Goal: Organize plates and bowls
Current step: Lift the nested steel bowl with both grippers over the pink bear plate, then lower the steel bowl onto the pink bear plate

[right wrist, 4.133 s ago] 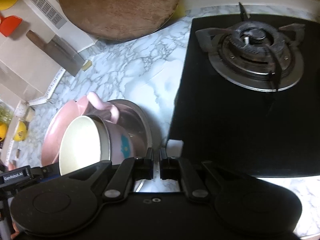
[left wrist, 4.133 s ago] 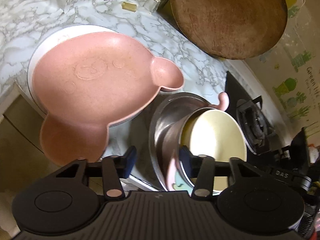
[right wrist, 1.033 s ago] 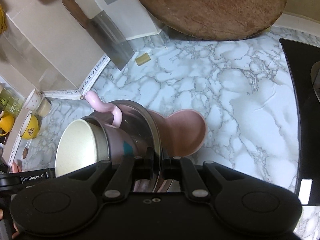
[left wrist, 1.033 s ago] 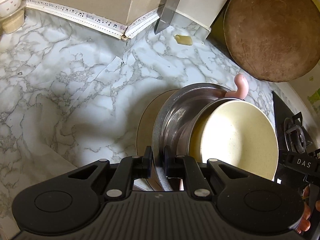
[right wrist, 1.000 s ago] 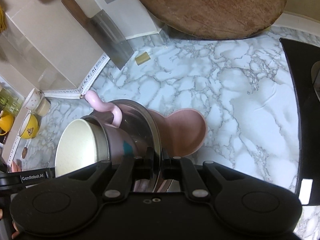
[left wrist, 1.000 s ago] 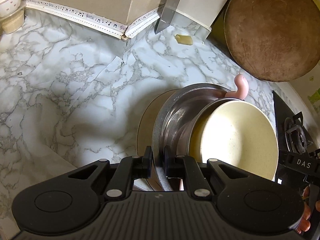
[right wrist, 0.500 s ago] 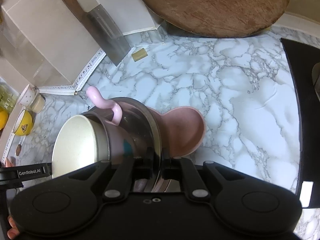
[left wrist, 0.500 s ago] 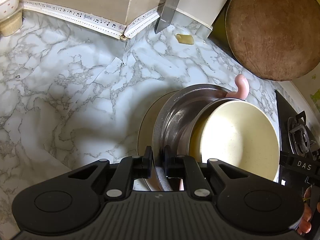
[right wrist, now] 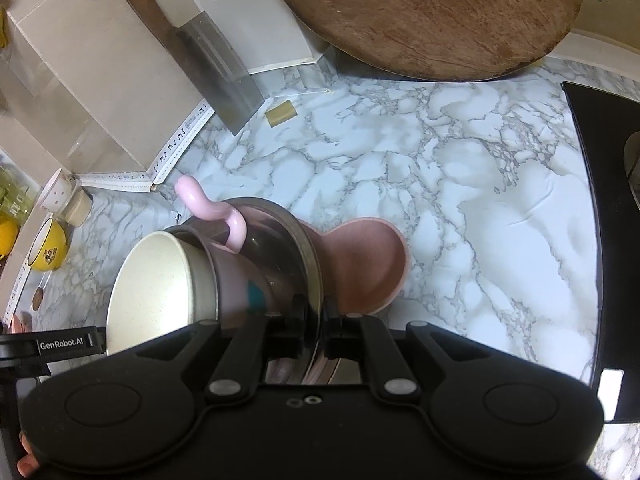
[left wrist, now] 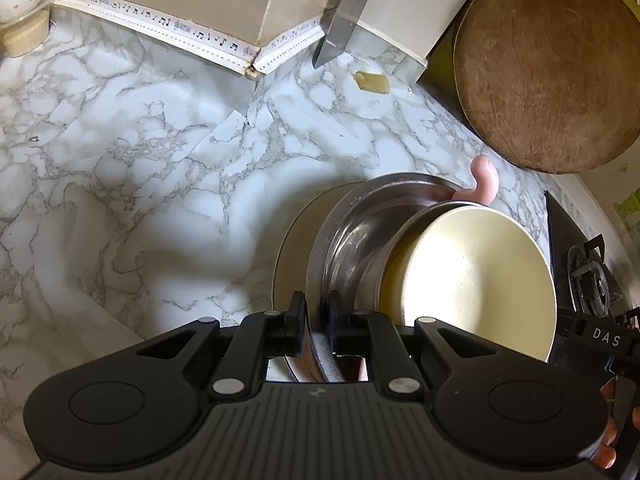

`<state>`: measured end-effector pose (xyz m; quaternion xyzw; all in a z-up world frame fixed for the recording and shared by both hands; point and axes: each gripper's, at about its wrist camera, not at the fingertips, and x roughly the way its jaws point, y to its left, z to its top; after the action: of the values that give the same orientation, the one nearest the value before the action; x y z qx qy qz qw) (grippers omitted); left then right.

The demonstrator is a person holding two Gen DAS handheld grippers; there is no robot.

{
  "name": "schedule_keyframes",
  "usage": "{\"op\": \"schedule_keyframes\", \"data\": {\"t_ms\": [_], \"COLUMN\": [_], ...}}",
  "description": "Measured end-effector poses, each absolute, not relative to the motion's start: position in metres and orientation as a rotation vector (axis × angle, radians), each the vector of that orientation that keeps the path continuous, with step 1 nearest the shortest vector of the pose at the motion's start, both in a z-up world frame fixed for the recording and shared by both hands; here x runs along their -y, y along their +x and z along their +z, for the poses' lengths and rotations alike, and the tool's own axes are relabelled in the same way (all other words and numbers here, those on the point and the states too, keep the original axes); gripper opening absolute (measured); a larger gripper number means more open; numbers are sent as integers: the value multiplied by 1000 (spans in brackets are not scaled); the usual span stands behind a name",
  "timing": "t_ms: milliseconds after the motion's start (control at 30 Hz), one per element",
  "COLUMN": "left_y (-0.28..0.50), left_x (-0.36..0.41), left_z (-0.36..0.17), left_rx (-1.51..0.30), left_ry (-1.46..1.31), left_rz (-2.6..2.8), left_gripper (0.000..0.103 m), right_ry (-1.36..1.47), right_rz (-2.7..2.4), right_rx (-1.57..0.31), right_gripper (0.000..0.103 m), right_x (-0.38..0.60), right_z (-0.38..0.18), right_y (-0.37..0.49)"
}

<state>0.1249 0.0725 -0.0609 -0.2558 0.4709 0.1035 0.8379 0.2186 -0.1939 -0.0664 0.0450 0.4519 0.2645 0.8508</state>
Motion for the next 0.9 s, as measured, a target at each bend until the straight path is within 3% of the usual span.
{"op": "schedule_keyframes", "data": {"t_ms": [900], "left_y": [77], "left_x": [-56], "left_z": [-27], "left_rx": [-879], "left_ry": [-466], "left_rz": [374], "left_gripper": [12], "right_ry": [43], "right_rz": [681], "right_rx": [-800], "right_gripper": [9], "right_x": [217], "right_z": [-36], "right_y": [194]}}
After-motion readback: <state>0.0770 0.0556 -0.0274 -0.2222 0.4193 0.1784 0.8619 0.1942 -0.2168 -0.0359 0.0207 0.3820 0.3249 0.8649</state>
